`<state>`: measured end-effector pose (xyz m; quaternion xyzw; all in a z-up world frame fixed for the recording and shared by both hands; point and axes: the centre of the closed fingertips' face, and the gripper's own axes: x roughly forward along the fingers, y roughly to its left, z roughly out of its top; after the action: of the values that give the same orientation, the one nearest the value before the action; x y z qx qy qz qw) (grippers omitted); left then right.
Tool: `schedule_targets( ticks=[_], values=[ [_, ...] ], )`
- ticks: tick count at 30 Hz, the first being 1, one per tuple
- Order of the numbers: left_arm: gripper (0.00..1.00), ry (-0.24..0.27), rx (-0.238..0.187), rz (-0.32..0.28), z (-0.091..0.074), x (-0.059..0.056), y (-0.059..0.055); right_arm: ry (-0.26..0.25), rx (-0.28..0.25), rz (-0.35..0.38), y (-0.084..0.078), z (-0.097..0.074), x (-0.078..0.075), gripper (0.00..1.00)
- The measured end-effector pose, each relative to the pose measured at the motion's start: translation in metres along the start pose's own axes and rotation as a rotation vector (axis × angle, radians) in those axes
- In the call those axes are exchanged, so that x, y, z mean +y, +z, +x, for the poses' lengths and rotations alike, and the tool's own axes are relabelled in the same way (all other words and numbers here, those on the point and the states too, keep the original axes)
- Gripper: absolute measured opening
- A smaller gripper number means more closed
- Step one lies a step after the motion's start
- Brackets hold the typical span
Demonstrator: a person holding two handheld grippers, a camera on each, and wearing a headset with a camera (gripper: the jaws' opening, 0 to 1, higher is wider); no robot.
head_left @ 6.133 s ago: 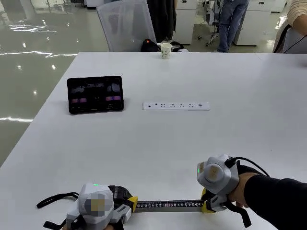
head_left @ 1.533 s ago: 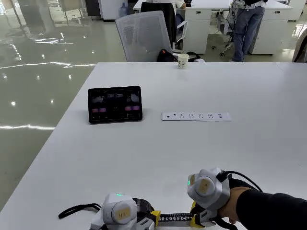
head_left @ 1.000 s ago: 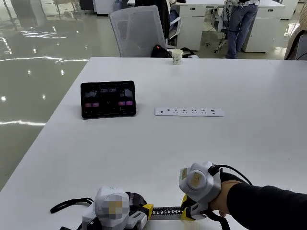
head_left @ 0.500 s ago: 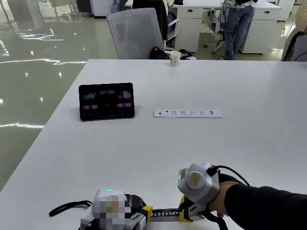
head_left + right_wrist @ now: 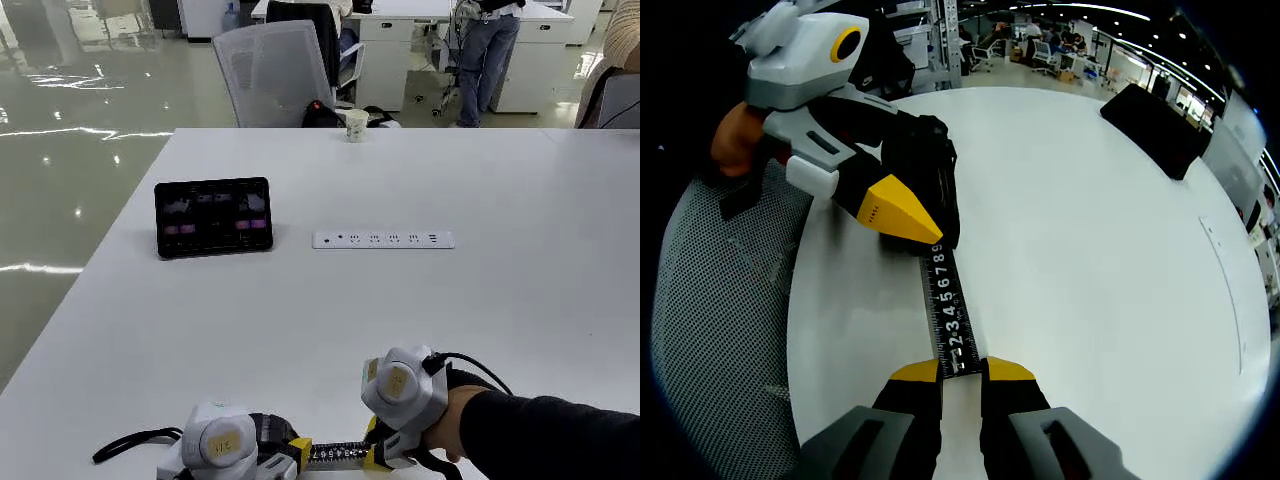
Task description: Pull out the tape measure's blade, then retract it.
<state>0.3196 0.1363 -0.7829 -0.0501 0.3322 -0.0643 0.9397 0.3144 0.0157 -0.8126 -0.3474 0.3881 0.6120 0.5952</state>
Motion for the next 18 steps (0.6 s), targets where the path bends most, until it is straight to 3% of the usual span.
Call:
schedule_targets(
  ticks=[18],
  values=[
    [0.61, -0.028, 0.007, 0.012, -0.0008, -0.0005, -0.0017, 0.013, -0.012, 0.006, 0.008, 0.0044, 0.0067, 0.11]
  ],
)
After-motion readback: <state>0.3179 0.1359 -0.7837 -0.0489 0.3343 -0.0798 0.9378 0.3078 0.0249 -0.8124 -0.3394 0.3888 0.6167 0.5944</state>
